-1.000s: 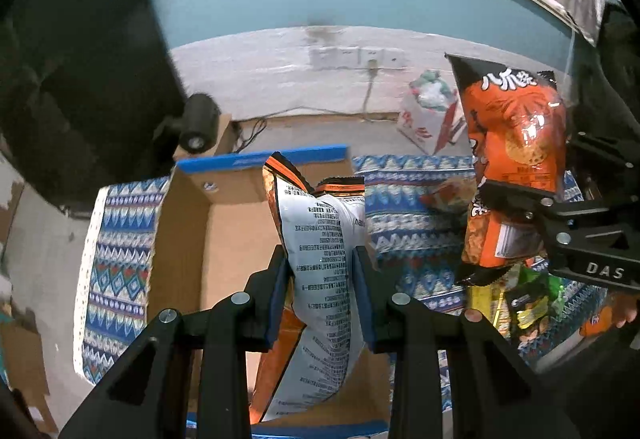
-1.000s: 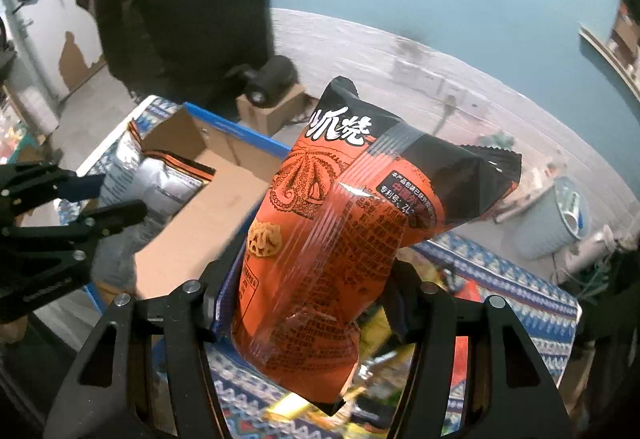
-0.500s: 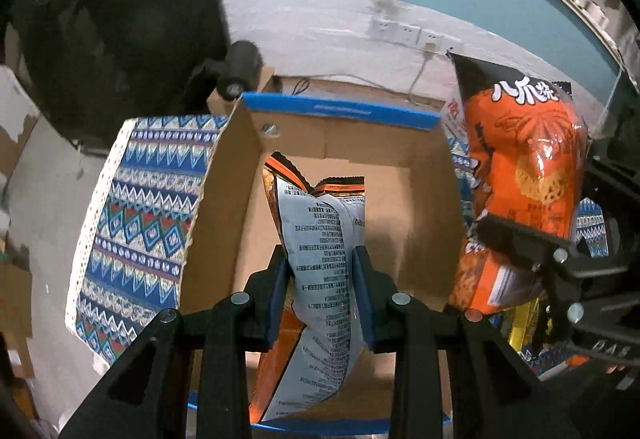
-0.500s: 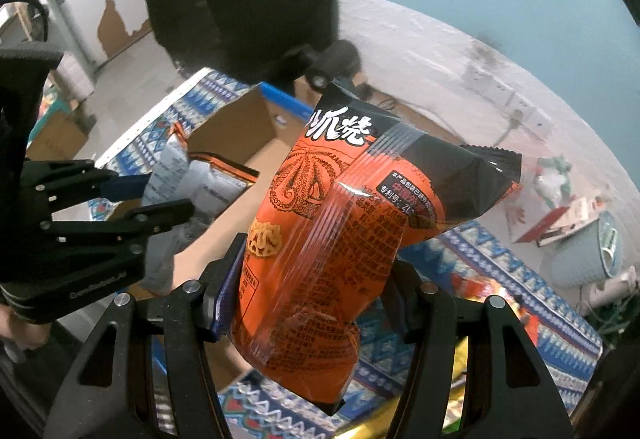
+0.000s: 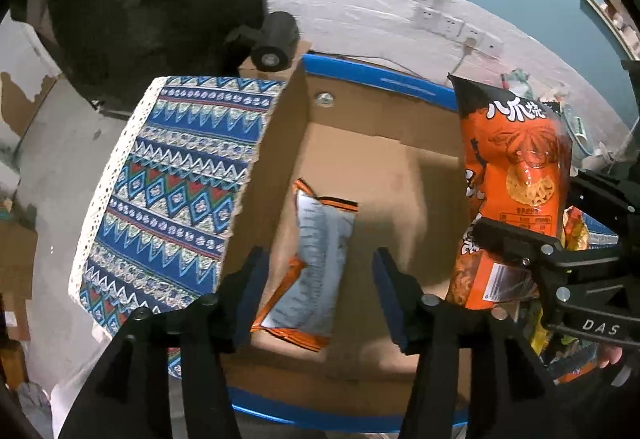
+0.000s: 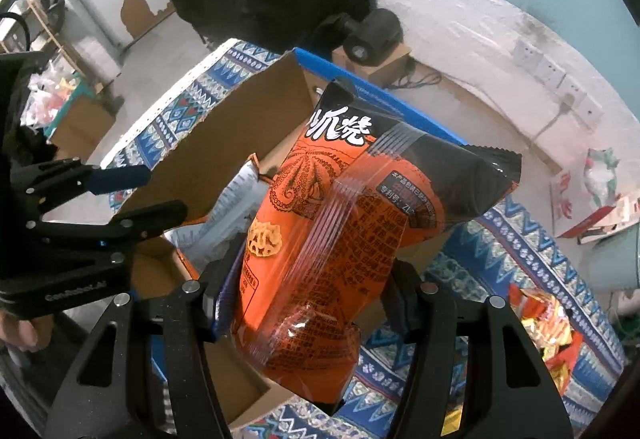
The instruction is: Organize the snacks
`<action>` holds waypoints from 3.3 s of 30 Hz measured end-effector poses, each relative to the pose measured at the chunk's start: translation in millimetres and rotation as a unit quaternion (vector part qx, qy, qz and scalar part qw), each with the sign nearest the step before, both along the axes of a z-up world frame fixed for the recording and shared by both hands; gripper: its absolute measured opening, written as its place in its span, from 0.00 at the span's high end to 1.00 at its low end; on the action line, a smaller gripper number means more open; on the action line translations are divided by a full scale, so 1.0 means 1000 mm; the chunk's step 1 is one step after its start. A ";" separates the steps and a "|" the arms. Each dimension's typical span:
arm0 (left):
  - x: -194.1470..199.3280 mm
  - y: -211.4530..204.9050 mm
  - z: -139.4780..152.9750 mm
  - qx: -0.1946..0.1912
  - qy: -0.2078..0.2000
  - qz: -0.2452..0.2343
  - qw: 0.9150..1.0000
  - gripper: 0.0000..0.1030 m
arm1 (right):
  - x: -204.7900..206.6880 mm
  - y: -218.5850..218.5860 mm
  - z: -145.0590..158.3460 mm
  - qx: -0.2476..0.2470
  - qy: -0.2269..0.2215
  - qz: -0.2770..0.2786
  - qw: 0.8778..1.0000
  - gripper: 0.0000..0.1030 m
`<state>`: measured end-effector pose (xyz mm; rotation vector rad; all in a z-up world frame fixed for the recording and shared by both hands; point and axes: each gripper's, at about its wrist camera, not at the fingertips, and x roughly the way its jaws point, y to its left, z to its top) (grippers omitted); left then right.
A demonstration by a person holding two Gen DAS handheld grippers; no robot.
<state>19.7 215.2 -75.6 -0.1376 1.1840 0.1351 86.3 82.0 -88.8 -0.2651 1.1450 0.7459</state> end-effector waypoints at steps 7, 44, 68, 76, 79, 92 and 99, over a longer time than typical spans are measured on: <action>-0.002 0.006 0.008 -0.001 -0.007 0.003 1.000 0.39 | -0.001 0.009 -0.001 -0.002 0.002 0.008 1.000 0.37; -0.021 -0.183 0.016 0.004 0.000 -0.204 0.979 0.35 | -0.054 -0.209 0.001 -0.064 -0.012 -0.140 0.988 0.25; -0.035 -0.259 -0.032 0.010 0.034 -0.274 0.961 0.35 | -0.121 -0.296 -0.072 -0.058 0.079 -0.273 0.957 0.22; -0.040 -0.266 -0.046 0.016 0.043 -0.284 0.958 0.35 | -0.122 -0.288 -0.097 -0.065 0.093 -0.269 0.956 0.22; -0.038 -0.264 -0.048 0.012 0.041 -0.276 0.960 0.35 | -0.119 -0.283 -0.104 -0.076 0.094 -0.264 0.957 0.22; -0.016 -0.282 -0.058 0.002 0.067 -0.271 0.960 0.35 | -0.113 -0.292 -0.105 -0.065 0.078 -0.245 0.964 0.44; 0.000 -0.304 -0.063 -0.005 0.071 -0.275 0.959 0.34 | -0.108 -0.312 -0.079 -0.049 0.037 -0.254 0.965 0.44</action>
